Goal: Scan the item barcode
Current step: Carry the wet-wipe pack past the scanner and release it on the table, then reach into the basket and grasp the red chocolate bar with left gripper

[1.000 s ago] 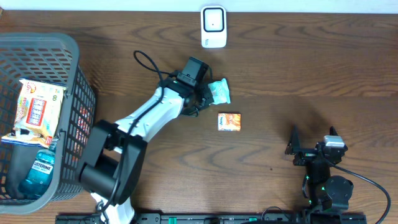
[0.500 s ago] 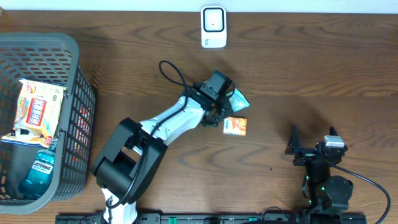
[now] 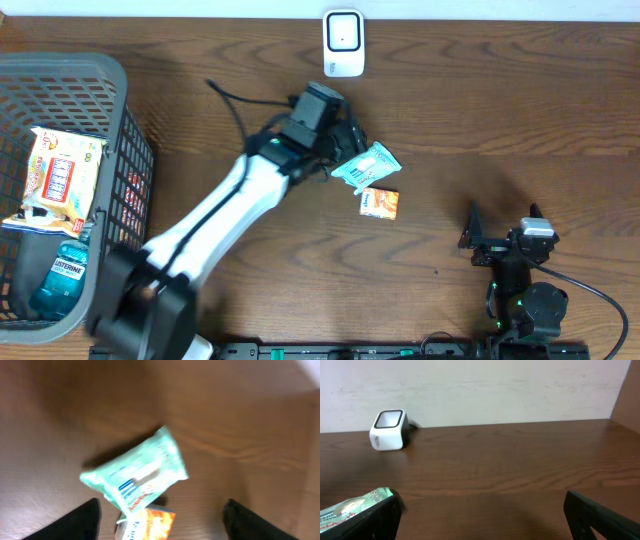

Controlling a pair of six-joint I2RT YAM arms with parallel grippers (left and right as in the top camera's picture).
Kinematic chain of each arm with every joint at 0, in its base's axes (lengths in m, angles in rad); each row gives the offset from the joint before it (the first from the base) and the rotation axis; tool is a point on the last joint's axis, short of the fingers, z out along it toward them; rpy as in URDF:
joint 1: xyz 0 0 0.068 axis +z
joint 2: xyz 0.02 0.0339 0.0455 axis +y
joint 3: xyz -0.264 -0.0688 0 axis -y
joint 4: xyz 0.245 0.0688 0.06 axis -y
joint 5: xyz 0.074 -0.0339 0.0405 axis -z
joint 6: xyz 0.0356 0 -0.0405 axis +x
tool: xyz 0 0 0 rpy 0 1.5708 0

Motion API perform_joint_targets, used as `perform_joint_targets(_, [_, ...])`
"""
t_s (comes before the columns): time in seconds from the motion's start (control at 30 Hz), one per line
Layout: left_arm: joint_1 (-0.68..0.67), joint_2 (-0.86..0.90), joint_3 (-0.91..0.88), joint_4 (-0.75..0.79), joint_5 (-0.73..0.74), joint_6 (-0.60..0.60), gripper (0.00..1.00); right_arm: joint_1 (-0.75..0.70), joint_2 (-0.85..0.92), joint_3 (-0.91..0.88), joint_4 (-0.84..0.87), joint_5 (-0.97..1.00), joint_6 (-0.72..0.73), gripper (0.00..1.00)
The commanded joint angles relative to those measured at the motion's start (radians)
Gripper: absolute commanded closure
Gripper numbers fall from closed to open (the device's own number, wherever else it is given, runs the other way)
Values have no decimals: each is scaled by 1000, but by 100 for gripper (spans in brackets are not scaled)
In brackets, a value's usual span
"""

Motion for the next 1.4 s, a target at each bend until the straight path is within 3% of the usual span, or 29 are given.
perform_joint_targets(0.0, [51,-167,15,-7,-23,209,14,-3,-5,-2,-3,5,-14,1])
perform_joint_targets(0.17, [138,-350,27,-79,-183,272,1,-3,-5,-2,-3,5,-15,1])
perform_joint_targets(0.3, [245,-482,33,-150,-356,290,2,-3,-5,-2,-3,5,-14,1])
perform_joint_targets(0.6, [605,-614,34,-248,-372,283,2,-3,-5,-2,-3,5,-14,1])
perform_joint_targets(0.8, [820,-587,33,-400,-372,141,2,-3,-5,-2,-3,5,-14,1])
perform_joint_targets(1.0, [948,-483,33,-548,-327,-4,2,-3,-5,-2,-3,5,-15,1])
perform_joint_targets(1.2, [1027,-333,33,-582,-196,-117,2,-3,-5,-2,-3,5,-14,1])
perform_joint_targets(1.37, [1074,-205,33,-585,-91,-129,2,-3,-5,-2,-3,5,-15,1])
